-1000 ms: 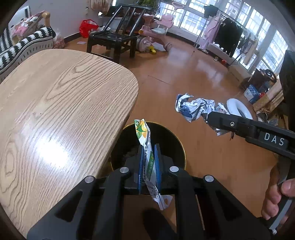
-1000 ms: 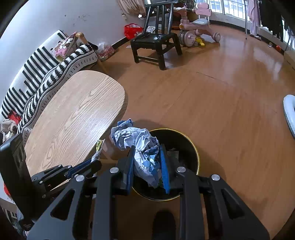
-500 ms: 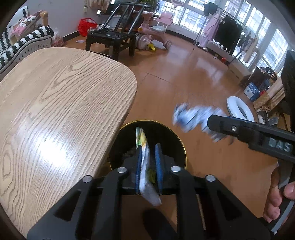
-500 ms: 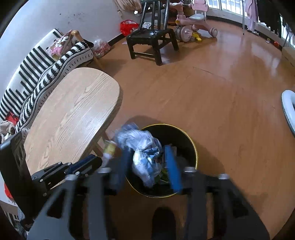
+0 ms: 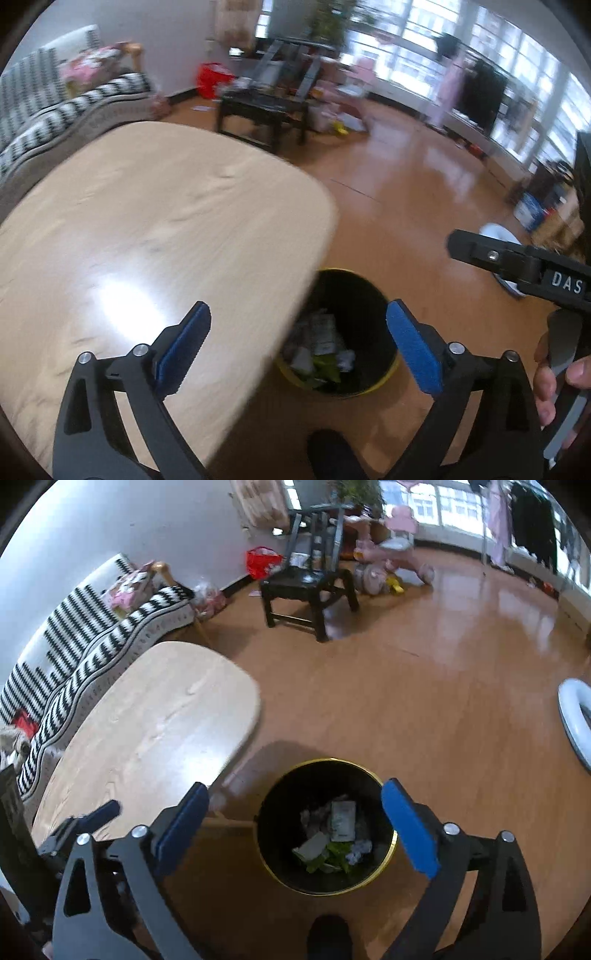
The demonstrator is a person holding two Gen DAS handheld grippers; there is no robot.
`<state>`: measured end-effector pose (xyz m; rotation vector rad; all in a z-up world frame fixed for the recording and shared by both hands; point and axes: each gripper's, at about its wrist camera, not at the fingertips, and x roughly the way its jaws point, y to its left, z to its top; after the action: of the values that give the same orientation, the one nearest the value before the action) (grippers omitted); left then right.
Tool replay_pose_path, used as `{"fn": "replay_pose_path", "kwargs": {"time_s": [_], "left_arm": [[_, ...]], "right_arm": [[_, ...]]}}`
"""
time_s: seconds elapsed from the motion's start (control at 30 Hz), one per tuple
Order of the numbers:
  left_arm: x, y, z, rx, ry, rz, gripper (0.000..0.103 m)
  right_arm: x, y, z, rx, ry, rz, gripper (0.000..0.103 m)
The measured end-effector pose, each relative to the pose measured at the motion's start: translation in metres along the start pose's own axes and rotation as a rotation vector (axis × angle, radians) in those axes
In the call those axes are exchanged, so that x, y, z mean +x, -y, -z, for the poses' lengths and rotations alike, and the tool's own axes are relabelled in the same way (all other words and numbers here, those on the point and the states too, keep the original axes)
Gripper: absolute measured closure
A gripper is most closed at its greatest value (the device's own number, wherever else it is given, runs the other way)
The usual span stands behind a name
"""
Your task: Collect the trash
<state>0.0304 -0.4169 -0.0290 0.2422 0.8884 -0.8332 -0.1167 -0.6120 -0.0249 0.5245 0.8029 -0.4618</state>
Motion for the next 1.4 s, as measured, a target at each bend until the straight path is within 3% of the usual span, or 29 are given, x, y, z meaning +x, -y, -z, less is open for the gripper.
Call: {"fn": "replay_pose_path", "kwargs": {"time_s": [0.1, 0.3, 0.63, 0.77, 0.9, 1.4], "left_arm": [[-0.035, -0.036, 0.009, -0.049, 0.033, -0.089, 0.009], [-0.115, -0.131, 0.045, -0.195, 0.091, -0.364, 0.008], [-0.232, -0.256, 0.148, -0.505, 0.128, -0.610, 0.008], [-0.259, -0.288, 0.179, -0.607, 0.130, -0.651, 0.008], [-0.276, -0.304, 0.198, -0.633, 0.140, -0.702, 0.008], [-0.277, -0.313, 0.202, -0.642, 0.148, -0.682, 0.008]], "right_arm": [[-0.001, -0.038, 0.002, -0.082, 0.013, -0.031, 0.009], [-0.016, -0.136, 0.014, -0.262, 0.047, -0.187, 0.008], [-0.024, -0.291, 0.072, -0.559, 0.014, -0.387, 0.007], [-0.026, -0.334, 0.098, -0.662, 0.018, -0.410, 0.007], [-0.023, -0.359, 0.116, -0.732, 0.019, -0.411, 0.007], [-0.004, -0.359, 0.124, -0.742, -0.010, -0.358, 0.007]]}}
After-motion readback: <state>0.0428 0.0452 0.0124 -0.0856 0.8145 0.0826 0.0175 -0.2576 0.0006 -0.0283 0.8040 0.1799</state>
